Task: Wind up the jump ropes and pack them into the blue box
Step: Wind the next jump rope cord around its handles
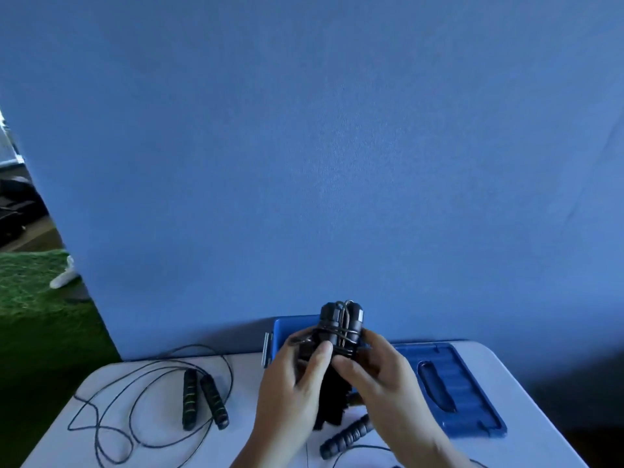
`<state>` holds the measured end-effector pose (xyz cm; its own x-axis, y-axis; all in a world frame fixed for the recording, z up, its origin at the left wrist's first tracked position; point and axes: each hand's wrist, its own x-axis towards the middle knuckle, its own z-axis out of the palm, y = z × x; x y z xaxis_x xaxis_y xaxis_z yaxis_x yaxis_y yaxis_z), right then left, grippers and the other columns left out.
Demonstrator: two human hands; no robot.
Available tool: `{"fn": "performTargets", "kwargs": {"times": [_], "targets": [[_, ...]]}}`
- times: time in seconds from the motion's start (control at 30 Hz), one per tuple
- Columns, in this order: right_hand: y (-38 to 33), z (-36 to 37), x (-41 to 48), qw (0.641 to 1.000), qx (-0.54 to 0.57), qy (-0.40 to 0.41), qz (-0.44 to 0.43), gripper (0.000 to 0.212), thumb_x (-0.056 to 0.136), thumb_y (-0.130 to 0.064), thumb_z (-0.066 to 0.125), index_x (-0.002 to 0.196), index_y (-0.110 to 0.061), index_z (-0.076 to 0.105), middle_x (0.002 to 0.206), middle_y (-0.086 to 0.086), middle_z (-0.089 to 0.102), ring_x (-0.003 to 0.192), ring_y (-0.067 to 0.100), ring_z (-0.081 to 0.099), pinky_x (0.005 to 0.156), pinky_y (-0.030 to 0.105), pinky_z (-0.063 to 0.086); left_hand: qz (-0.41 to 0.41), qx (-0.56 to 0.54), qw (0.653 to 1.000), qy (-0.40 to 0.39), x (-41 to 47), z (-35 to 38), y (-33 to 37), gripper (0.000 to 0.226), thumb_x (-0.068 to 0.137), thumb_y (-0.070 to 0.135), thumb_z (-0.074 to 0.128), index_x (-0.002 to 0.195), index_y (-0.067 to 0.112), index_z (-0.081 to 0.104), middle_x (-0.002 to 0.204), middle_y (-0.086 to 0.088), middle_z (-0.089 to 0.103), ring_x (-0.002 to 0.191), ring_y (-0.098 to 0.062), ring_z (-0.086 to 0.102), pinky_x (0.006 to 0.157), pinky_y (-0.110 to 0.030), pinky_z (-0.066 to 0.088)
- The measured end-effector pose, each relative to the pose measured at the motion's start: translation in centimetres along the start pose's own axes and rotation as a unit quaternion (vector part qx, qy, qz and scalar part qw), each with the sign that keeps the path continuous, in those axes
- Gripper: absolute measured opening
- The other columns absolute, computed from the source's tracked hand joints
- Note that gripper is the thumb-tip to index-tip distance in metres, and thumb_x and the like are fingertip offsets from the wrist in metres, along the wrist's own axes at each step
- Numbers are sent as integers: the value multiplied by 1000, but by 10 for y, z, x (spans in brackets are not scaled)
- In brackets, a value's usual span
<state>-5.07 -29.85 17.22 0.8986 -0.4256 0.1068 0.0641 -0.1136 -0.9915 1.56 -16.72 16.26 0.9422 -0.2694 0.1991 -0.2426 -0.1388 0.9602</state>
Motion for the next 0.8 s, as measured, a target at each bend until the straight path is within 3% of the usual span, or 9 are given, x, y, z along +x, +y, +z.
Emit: {"fn": "performTargets", "kwargs": {"times": [0.13, 0.2, 0.33, 0.4, 0.5, 0.6, 0.73, 0.8], "targets": [[1, 7, 9, 1000, 0, 3, -29, 26, 92, -3, 69, 114, -18, 68, 91, 8, 78, 78, 21, 74, 68, 35, 61, 17, -2, 999, -28, 14, -15, -3, 21, 93, 46, 68, 93, 26, 74, 83, 16, 75, 77, 1, 70, 67, -19, 51], [2, 10, 15, 999, -5, 7, -38, 25, 93, -6, 70, 114, -20, 68, 94, 7, 78, 85, 23, 75, 75, 39, 62, 29, -4, 999, -33, 22, -21, -6, 29, 85, 54, 66, 95, 28, 75, 85, 14, 76, 79, -1, 71, 67, -17, 52], [9, 9, 32, 999, -4, 11, -43, 29, 85, -26, 73, 114, -27, 69, 98, 8, 78, 93, 32, 74, 84, 59, 58, 5, -27, 999, -30, 37, -26, -17, 32, 81, 58, 70, 99, 32, 73, 82, 6, 75, 75, -14, 72, 63, -41, 62], [13, 5, 42, 999, -6, 7, -40, 30, 84, -28, 72, 113, -30, 69, 98, 8, 78, 93, 35, 73, 85, 61, 57, -1, -23, 999, -26, 45, -27, -20, 30, 85, 59, 68, 97, 31, 73, 82, 6, 74, 75, -13, 71, 60, -42, 62], [21, -2, 59, 999, -9, 0, -32, 27, 91, -17, 72, 109, -37, 70, 97, 8, 78, 95, 36, 73, 88, 60, 57, -21, -5, 1000, -5, 62, -28, -30, 37, 84, 61, 54, 90, 29, 73, 81, 8, 72, 76, -9, 70, 59, -38, 60], [33, -10, 80, 1000, -25, -12, -11, 28, 93, -13, 71, 110, -34, 70, 96, 6, 78, 95, 29, 74, 92, 54, 57, -41, 36, 998, 30, 87, -29, -58, 48, 83, 69, 52, 85, 25, 70, 75, 6, 70, 74, -16, 69, 62, -41, 57], [47, -15, 111, 999, -29, -32, 31, 23, 93, -12, 71, 111, -26, 70, 93, 5, 79, 90, 27, 76, 84, 48, 62, -29, 165, 984, 62, 116, -32, -98, 20, 94, 48, 63, 85, 30, 69, 81, 14, 73, 82, -5, 69, 68, -27, 49], [57, -14, 127, 998, -23, -42, 52, 23, 93, -12, 71, 111, -25, 70, 94, 5, 79, 90, 27, 76, 79, 47, 62, -30, 220, 973, 60, 130, -29, -119, 12, 94, 39, 67, 82, 34, 66, 84, 14, 73, 80, -2, 68, 69, -27, 52]]}}
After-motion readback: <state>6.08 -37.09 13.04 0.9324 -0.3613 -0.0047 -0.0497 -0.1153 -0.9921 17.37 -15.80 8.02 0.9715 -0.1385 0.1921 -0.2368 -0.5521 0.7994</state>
